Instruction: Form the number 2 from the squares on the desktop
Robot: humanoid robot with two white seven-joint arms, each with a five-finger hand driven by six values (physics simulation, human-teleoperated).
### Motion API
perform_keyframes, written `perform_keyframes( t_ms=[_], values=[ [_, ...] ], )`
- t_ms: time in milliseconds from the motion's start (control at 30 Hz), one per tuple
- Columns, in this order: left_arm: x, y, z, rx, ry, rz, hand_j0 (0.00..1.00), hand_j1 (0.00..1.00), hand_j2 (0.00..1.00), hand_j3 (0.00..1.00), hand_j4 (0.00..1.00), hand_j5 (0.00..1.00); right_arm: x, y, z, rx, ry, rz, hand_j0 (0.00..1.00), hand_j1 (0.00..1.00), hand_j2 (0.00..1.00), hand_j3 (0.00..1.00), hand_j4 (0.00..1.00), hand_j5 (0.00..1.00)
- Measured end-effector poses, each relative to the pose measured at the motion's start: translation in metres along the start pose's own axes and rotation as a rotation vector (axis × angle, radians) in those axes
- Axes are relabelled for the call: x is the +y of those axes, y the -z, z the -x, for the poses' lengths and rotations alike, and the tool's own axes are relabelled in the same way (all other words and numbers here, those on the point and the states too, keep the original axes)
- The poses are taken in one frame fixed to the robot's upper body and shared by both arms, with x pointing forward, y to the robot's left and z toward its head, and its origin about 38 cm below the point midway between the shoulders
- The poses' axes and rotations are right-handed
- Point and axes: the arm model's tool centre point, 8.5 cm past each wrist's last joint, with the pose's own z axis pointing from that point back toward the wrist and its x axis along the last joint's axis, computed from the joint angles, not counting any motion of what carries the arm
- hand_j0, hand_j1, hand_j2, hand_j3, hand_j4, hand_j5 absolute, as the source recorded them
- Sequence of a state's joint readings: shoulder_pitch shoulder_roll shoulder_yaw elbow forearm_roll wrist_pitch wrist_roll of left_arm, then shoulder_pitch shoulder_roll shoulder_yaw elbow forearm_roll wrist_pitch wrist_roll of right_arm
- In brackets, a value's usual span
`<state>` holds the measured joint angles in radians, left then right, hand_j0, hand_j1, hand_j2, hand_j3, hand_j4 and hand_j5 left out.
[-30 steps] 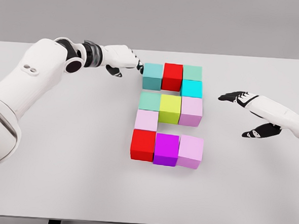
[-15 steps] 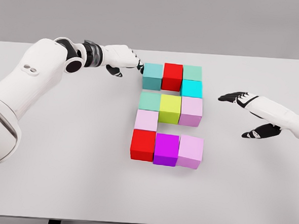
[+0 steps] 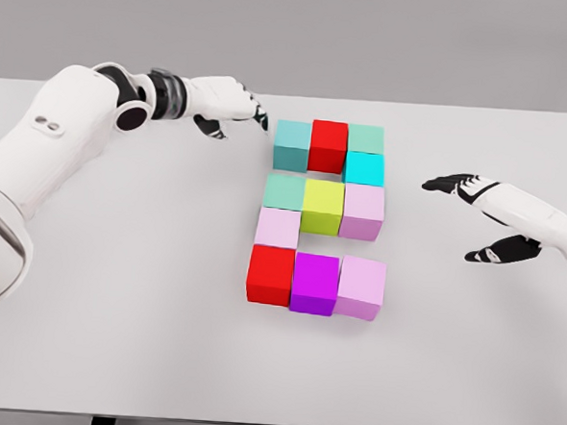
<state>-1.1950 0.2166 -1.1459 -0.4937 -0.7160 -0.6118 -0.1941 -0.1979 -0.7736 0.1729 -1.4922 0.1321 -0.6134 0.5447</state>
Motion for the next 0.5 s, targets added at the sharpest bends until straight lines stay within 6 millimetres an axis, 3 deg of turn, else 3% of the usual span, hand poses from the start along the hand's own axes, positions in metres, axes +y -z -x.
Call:
perform_keyframes(
  t_ms=[267, 367, 500],
  values=[
    [-0.055, -0.106, 0.097, 0.236, -0.084, 0.041, 1.0, 1.0, 1.0, 1.0, 1.0, 1.0, 0.001, 0.0, 0.0, 0.0, 0.001, 0.0, 1.0, 1.0, 1.0, 1.0, 1.0, 1.0],
    [-0.071, -0.133, 0.114, 0.288, -0.098, 0.065, 1.0, 1.0, 1.0, 1.0, 1.0, 1.0, 0.003, -0.001, -0.001, 0.0, 0.004, -0.003, 1.0, 1.0, 1.0, 1.0, 1.0, 1.0],
    [-0.085, -0.145, 0.119, 0.308, -0.111, 0.085, 1.0, 1.0, 1.0, 1.0, 1.0, 1.0, 0.005, -0.002, 0.0, 0.003, 0.009, -0.006, 1.0, 1.0, 1.0, 1.0, 1.0, 1.0]
  ],
)
